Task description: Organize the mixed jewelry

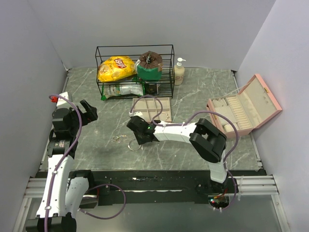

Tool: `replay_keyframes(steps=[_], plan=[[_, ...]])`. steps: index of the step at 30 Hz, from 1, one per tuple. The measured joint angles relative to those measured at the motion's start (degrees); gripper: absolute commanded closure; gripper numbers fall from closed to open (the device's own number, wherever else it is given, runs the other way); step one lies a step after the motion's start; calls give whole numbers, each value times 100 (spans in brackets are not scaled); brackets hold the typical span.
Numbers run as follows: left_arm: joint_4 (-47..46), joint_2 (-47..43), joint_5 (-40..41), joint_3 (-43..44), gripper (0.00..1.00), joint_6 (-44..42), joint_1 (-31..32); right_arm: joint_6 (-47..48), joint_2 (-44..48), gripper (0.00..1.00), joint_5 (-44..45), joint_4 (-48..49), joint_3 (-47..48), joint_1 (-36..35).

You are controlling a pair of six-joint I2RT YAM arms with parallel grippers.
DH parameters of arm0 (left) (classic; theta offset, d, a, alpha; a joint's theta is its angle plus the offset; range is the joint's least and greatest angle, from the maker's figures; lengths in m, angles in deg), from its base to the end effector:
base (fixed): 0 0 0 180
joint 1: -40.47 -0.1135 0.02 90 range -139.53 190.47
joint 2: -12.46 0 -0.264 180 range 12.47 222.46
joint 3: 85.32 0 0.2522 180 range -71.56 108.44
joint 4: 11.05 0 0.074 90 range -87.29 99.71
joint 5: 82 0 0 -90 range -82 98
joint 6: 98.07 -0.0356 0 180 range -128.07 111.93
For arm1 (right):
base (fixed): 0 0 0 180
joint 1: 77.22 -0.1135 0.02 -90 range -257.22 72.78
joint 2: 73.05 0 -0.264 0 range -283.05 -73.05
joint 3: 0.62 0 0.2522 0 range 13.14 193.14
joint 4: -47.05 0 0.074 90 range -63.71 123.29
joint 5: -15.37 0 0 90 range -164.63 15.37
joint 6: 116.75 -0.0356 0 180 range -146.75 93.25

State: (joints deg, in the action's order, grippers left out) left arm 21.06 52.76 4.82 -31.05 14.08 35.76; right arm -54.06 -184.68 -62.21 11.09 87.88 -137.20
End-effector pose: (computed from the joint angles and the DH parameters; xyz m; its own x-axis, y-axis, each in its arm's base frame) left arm 0.1671 0.0118 0.3110 -0.2763 -0.4005 -0.8737 -0.1443 0.9160 -0.3743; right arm 0.2093 0.3469 0.1665 -0.7440 -0.3920 -0.5411 -0.5053 0.8600 0.0717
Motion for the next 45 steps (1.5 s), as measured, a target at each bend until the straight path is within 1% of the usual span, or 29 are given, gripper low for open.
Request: replay_keyframes(steps=[13, 21, 28, 33, 39, 45], plan=[[0, 4, -4, 0, 4, 0, 0, 46, 560, 71, 326, -68, -17, 118], [0, 4, -4, 0, 4, 0, 0, 105, 616, 71, 466, -125, 37, 739], [0, 4, -4, 0, 4, 0, 0, 149, 601, 71, 470, -179, 514, 1290], [0, 7, -4, 0, 4, 0, 0, 199, 446, 70, 472, -177, 896, 1434], [0, 11, -4, 0, 4, 0, 0, 284, -129, 70, 468, -280, 1423, 1432], [2, 46, -4, 0, 4, 0, 0, 299, -579, 70, 533, -518, 1694, 1432]])
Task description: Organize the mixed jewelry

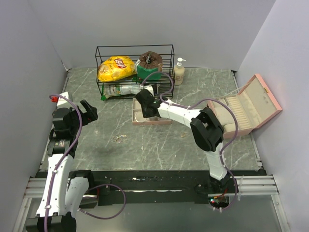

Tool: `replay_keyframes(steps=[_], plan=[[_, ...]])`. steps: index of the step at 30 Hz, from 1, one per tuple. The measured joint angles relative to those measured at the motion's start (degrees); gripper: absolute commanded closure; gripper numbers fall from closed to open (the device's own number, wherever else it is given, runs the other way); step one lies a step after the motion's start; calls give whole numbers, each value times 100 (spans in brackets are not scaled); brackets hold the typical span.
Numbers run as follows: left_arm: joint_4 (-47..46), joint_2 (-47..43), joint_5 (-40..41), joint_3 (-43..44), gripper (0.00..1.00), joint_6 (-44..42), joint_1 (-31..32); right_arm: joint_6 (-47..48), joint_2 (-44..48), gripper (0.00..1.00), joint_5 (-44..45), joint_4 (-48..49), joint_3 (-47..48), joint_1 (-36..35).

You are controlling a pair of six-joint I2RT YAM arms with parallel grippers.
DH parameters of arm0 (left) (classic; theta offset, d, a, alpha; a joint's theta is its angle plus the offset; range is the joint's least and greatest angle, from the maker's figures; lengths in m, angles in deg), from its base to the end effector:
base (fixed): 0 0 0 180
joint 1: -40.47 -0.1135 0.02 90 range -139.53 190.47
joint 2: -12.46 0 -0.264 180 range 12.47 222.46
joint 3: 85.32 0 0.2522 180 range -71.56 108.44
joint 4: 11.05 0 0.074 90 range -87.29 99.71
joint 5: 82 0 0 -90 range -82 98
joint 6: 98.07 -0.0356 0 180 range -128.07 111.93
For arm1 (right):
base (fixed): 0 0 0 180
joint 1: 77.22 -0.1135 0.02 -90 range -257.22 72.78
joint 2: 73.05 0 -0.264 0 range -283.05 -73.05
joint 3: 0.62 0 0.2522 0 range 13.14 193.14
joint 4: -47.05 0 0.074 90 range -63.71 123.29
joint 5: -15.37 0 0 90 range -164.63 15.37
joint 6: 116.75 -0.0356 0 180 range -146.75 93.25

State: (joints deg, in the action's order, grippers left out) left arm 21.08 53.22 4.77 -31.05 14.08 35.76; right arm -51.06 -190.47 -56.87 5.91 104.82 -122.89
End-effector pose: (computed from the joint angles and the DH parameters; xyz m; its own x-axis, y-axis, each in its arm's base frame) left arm 0.1687 0.0119 0.3098 -0.2839 -0.4011 -0.8709 -0.1466 0.9158 -0.3740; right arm 0.3243 0.3165 0.2092 -0.7372 -0.1936 -0.6474 -0.2741 0.9614 0.0247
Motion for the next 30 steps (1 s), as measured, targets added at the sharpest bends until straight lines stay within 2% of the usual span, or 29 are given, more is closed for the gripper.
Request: replay_keyframes(steps=[30], plan=[[-2, 0, -4, 0, 4, 0, -15, 20, -636, 69, 238, -258, 640, -2]])
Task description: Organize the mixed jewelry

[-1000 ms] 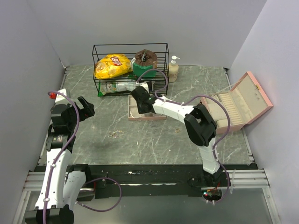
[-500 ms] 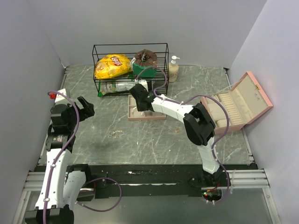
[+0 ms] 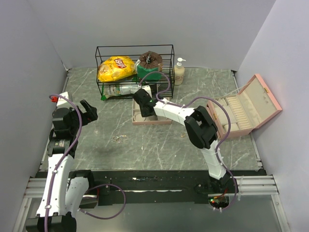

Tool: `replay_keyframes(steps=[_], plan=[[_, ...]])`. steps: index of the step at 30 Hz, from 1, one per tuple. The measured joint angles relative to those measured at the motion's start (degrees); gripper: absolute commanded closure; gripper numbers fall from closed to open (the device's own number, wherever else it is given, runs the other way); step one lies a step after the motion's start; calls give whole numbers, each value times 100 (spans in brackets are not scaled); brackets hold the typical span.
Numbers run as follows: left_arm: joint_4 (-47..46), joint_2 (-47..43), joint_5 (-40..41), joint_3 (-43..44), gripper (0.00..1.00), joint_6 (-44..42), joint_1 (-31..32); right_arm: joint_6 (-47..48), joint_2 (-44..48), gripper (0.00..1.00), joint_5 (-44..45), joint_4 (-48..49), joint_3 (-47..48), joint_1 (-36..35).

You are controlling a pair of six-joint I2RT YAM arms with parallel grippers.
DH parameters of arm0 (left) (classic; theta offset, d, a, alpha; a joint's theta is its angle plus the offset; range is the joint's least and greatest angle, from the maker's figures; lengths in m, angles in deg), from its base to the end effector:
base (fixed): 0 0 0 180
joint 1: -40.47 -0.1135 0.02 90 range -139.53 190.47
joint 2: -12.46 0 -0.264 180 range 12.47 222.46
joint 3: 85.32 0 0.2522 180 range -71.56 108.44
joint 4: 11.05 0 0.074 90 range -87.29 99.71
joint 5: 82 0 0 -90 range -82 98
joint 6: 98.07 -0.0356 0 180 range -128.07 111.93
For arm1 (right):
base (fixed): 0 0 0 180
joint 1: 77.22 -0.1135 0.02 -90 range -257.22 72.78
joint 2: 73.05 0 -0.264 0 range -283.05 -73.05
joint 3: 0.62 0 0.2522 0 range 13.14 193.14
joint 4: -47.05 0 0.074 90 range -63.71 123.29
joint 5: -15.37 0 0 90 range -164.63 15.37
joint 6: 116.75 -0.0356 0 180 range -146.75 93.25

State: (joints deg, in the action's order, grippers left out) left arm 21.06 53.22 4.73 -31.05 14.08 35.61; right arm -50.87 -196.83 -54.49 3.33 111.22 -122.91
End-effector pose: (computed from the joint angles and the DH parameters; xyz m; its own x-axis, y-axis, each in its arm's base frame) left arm 0.1686 0.0123 0.3098 -0.2828 -0.4018 -0.8710 -0.1483 0.9154 -0.3742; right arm 0.3400 0.3307 0.1921 -0.7455 -0.2145 -0.6310 -0.2536 0.9669 -0.0290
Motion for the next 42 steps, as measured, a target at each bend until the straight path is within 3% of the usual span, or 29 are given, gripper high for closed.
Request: replay_keyframes(steps=[7, 13, 17, 19, 27, 33, 42], plan=[[0, 2, -17, 0, 4, 0, -11, 0, 0, 66, -48, 28, -7, 0], [0, 26, -39, 0, 4, 0, -11, 9, 343, 54, 7, 184, -516, 0], [4, 107, 35, 0, 4, 2, -11, 0, 1001, 52, 31, 199, -1073, 81], [24, 227, 116, 2, 4, 0, -11, -39, 1499, 45, -9, 240, -1462, 232], [275, 680, 444, 66, 4, 63, -22, -177, 3370, 39, -616, 634, -3289, 1475], [179, 365, 791, 63, 4, 192, -22, -179, 3246, 41, -1397, 734, -3412, 1998], [79, 535, 647, 57, 4, 216, -22, -201, 2013, 46, -2177, 925, -2621, 2299]])
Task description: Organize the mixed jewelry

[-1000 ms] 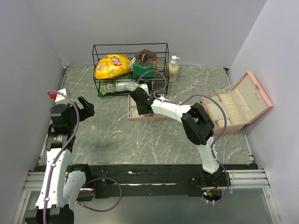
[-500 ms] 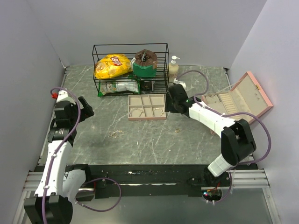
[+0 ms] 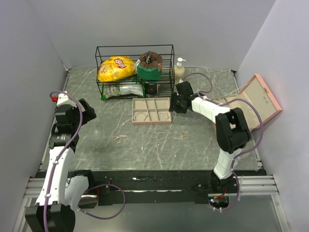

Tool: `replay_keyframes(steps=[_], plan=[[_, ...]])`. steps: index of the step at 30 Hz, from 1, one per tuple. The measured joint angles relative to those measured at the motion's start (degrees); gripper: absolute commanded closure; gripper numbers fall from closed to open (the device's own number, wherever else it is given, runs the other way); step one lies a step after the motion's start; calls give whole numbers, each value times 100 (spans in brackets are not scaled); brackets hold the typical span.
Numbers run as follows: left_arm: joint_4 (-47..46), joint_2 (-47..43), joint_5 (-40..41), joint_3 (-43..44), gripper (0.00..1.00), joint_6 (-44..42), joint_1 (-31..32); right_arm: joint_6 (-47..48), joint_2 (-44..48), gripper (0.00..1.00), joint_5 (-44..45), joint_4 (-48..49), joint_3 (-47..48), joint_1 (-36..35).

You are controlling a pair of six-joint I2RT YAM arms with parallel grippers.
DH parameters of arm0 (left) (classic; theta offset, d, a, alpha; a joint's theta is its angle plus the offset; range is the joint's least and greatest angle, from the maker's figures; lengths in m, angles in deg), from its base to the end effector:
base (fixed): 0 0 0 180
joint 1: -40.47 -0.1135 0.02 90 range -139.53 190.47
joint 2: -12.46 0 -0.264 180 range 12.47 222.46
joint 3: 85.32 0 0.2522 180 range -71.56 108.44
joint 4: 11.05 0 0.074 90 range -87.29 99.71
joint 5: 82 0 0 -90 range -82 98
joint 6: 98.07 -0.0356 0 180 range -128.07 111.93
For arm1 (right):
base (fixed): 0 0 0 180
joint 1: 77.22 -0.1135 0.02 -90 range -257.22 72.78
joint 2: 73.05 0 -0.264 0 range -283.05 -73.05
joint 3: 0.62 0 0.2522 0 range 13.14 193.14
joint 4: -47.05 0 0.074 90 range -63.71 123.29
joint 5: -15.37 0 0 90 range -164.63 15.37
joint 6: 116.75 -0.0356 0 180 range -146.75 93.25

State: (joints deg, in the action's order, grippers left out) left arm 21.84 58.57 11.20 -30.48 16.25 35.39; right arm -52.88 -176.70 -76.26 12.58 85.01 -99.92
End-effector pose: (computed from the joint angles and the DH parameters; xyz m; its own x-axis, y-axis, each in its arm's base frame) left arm 0.1853 0.0185 0.2972 -0.3142 -0.4407 -0.8408 -0.2947 0.8872 -0.3549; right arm 0.3583 0.1510 0.2051 -0.8339 0.1284 -0.5367 -0.0384 0.9567 0.2884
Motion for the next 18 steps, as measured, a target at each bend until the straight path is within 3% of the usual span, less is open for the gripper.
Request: replay_keyframes(steps=[9, 13, 18], plan=[[-26, 245, -317, -2, 4, -114, 0, 4, -640, 59, -208, 55, 131, 9], [-101, 358, -431, -2, 4, -116, 0, 26, -713, 73, -273, 63, 131, 9], [-114, 466, -498, -2, 4, -116, 0, 96, -713, 79, -380, 146, 131, -59]])
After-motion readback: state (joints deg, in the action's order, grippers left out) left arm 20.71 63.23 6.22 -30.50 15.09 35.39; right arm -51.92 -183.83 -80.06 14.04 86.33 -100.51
